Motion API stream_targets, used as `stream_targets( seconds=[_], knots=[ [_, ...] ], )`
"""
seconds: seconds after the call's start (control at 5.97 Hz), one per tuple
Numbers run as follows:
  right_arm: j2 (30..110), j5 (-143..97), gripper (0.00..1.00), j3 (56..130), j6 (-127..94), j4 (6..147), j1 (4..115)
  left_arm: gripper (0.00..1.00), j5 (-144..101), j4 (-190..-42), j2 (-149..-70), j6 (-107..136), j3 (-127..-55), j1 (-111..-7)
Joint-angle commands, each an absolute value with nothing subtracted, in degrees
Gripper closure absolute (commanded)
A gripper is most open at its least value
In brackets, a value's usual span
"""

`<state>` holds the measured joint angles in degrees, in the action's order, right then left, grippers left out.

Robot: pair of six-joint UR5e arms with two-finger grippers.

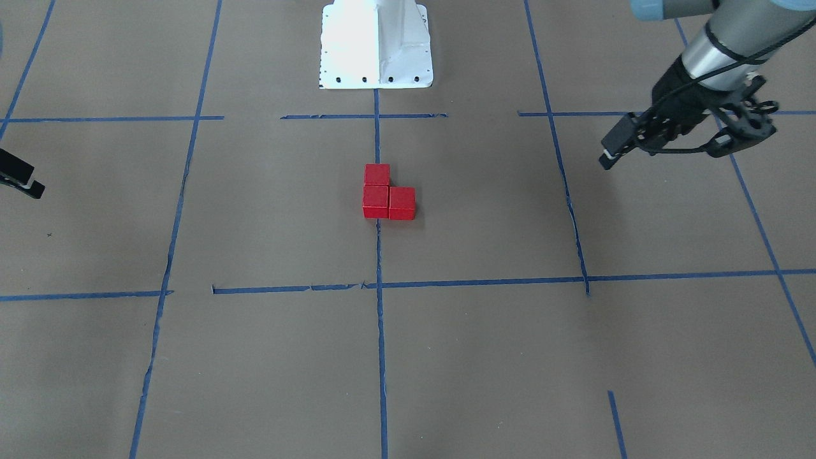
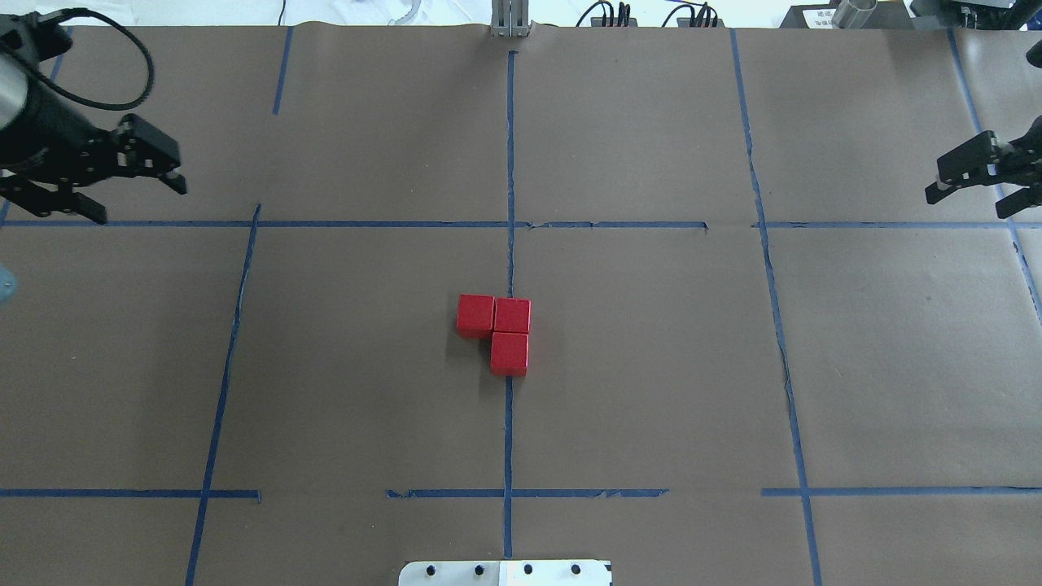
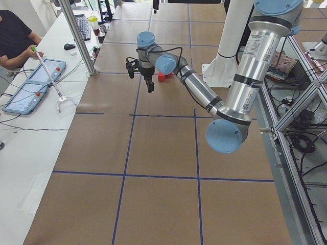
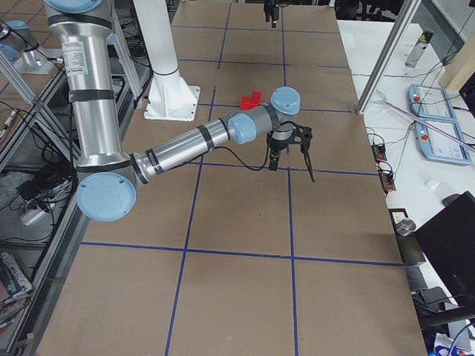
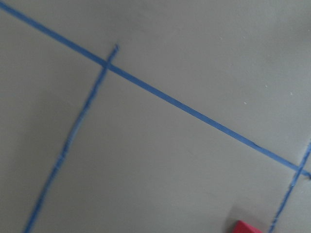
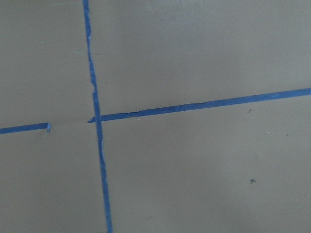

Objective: Form red blocks into L shape at center

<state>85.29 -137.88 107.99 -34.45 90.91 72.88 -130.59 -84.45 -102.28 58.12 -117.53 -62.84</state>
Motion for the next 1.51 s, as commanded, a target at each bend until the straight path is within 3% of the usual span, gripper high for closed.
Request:
stream_targets(
  seconds=[0.0, 0.33, 0.67, 0.84, 1.34],
  knots=[
    [89.4, -138.1, 0.00, 106.3, -23.3, 91.1, 78.5, 0.00, -130.8, -84.5, -92.5, 33.0, -117.3, -71.1],
    [94.2, -137.9, 0.00, 106.4, -15.9, 90.9, 81.9, 0.00, -130.8, -84.5, -91.2, 6.4, -105.6, -84.7],
    [96.8, -137.8, 0.00, 106.4, -14.4, 90.8, 85.6, 0.00, -133.3, -84.5, -88.3, -6.3, -98.6, -90.7],
    [97.2, -137.8, 0.00, 107.0, -12.3, 90.9, 87.3, 0.00, -139.7, -84.5, -84.7, -5.7, -99.7, -90.8],
    [97.1, -137.6, 0.00, 107.1, -8.4, 91.0, 89.2, 0.00, -139.0, -84.3, -84.2, -5.5, -100.0, -90.5]
  ],
)
